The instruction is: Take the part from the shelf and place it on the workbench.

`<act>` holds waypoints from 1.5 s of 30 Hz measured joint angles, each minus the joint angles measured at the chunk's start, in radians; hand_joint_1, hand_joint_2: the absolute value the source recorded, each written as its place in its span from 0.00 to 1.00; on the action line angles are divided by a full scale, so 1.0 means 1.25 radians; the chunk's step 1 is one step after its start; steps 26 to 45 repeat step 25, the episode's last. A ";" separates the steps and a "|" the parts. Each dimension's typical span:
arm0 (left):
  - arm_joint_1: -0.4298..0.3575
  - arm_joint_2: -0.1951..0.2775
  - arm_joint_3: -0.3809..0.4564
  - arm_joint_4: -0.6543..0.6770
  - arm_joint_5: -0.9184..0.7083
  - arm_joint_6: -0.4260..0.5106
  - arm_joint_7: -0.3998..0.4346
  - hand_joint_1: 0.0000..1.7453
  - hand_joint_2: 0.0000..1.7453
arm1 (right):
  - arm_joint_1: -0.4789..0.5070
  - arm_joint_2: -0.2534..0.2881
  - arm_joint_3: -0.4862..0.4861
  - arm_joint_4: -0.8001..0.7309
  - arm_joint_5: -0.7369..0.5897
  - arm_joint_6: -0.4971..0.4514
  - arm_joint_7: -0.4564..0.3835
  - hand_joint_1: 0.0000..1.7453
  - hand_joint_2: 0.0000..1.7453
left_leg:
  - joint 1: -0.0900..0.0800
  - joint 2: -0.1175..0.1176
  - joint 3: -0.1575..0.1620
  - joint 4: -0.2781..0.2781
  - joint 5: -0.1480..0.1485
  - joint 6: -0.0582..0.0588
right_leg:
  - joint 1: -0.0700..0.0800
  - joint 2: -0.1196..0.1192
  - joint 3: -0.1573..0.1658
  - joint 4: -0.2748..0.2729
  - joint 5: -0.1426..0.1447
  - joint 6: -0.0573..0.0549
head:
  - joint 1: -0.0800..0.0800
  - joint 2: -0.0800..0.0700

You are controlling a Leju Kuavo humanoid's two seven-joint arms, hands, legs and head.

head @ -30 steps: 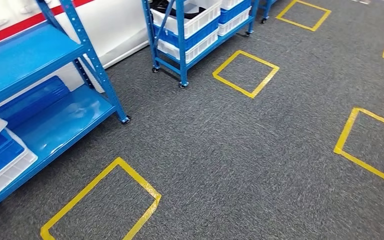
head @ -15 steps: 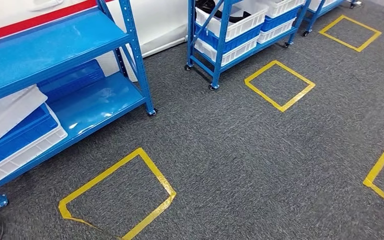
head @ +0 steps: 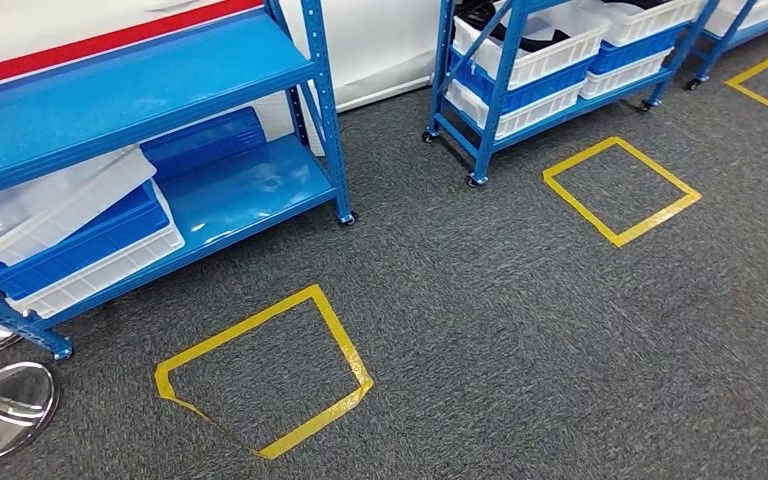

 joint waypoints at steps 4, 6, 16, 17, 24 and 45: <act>0.000 0.000 0.000 0.000 -0.001 0.000 -0.001 0.00 0.00 | 0.001 0.000 0.000 0.000 0.000 0.000 0.000 0.00 0.00 | -0.004 0.053 0.008 0.006 0.017 0.006 | 0.011 -0.074 0.005 0.001 -0.008 -0.001 | -0.001 0.000; -0.003 0.000 0.000 0.000 -0.002 -0.001 -0.003 0.00 0.00 | 0.000 0.001 0.000 0.000 0.000 0.001 0.000 0.00 0.00 | -0.010 0.083 0.051 -0.076 0.040 0.016 | 0.015 -0.094 0.010 0.001 -0.013 0.006 | 0.000 0.000; -0.002 -0.001 -0.001 0.001 -0.003 -0.002 -0.005 0.00 0.00 | 0.001 0.000 0.001 0.000 0.000 0.003 0.000 0.00 0.00 | -0.007 0.000 0.058 -0.104 0.053 0.046 | 0.010 -0.018 -0.083 0.209 -0.113 0.036 | 0.009 0.000; -0.001 -0.001 -0.001 0.001 -0.003 -0.002 -0.005 0.00 0.00 | 0.001 0.000 0.001 0.000 0.000 0.003 0.000 0.00 0.00 | -0.007 -0.012 0.058 -0.103 0.053 0.045 | 0.009 -0.016 -0.077 0.191 -0.092 0.035 | 0.009 0.000; -0.001 -0.002 -0.001 0.001 -0.003 -0.002 -0.005 0.00 0.00 | 0.001 -0.002 0.001 0.000 0.000 0.003 0.000 0.00 0.00 | -0.004 -0.084 0.043 -0.094 0.060 0.019 | 0.004 0.043 0.000 0.002 -0.004 0.022 | 0.009 0.000; 0.000 -0.002 -0.001 0.001 -0.003 -0.002 -0.005 0.00 0.00 | 0.000 -0.002 0.001 0.000 0.000 0.003 0.000 0.00 0.00 | -0.004 -0.088 0.042 -0.096 0.061 0.016 | 0.004 0.038 0.001 0.001 -0.003 0.020 | 0.009 0.000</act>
